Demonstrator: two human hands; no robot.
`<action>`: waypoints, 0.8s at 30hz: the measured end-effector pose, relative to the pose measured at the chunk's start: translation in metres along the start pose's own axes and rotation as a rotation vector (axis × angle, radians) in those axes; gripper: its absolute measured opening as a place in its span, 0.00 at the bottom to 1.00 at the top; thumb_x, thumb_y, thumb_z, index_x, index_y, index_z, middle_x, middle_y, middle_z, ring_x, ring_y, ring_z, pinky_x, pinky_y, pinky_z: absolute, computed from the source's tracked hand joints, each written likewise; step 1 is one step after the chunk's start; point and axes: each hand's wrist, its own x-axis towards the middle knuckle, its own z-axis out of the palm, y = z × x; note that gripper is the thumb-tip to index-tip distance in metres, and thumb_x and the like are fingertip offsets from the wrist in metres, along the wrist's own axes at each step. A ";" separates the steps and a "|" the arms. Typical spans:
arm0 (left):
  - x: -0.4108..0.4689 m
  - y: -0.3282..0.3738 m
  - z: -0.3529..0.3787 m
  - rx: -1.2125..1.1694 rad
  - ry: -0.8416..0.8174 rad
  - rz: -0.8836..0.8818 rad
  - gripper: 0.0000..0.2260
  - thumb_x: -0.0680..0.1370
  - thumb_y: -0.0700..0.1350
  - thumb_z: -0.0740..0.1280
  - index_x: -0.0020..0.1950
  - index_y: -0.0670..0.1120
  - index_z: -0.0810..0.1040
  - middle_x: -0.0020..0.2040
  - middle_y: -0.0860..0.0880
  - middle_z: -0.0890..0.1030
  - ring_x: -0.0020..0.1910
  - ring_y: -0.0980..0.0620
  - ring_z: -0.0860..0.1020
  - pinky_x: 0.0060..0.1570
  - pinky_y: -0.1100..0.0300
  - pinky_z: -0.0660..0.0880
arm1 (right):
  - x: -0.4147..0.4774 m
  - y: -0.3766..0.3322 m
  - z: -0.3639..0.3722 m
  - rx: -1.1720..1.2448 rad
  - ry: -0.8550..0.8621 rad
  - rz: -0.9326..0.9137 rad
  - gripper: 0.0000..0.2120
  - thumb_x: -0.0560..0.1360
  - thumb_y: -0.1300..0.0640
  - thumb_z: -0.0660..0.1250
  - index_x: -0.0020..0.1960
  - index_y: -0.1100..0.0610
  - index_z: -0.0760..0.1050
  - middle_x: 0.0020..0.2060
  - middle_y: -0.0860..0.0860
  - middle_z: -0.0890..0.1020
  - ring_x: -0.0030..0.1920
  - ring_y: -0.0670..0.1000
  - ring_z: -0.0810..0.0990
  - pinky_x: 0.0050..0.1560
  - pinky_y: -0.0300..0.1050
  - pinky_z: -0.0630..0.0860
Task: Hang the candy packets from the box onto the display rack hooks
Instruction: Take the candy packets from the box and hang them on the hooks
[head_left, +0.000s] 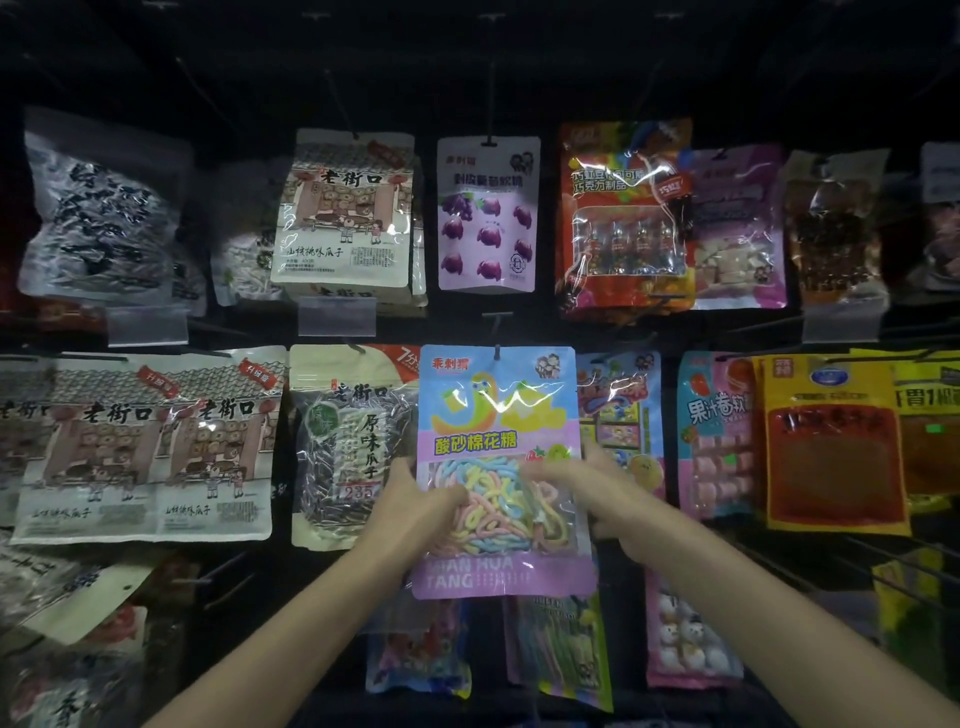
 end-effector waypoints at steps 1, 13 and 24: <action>-0.003 -0.003 -0.001 0.013 0.014 0.020 0.22 0.76 0.41 0.73 0.66 0.48 0.68 0.55 0.48 0.83 0.47 0.48 0.87 0.52 0.44 0.84 | -0.007 0.011 0.000 0.011 -0.003 0.009 0.40 0.70 0.51 0.82 0.74 0.53 0.64 0.62 0.53 0.80 0.55 0.55 0.86 0.43 0.51 0.84; -0.007 0.010 0.011 -0.137 0.215 0.212 0.20 0.79 0.44 0.75 0.65 0.57 0.72 0.59 0.50 0.80 0.50 0.46 0.86 0.46 0.43 0.85 | -0.029 0.017 0.003 0.203 0.202 -0.226 0.31 0.72 0.59 0.82 0.65 0.45 0.67 0.56 0.46 0.79 0.51 0.47 0.82 0.38 0.40 0.75; 0.061 0.035 0.028 0.095 0.260 0.151 0.23 0.75 0.48 0.72 0.70 0.46 0.78 0.61 0.47 0.83 0.55 0.43 0.83 0.58 0.49 0.80 | 0.045 0.002 -0.001 0.174 0.249 -0.100 0.23 0.74 0.63 0.80 0.61 0.53 0.71 0.53 0.50 0.79 0.42 0.45 0.77 0.25 0.36 0.73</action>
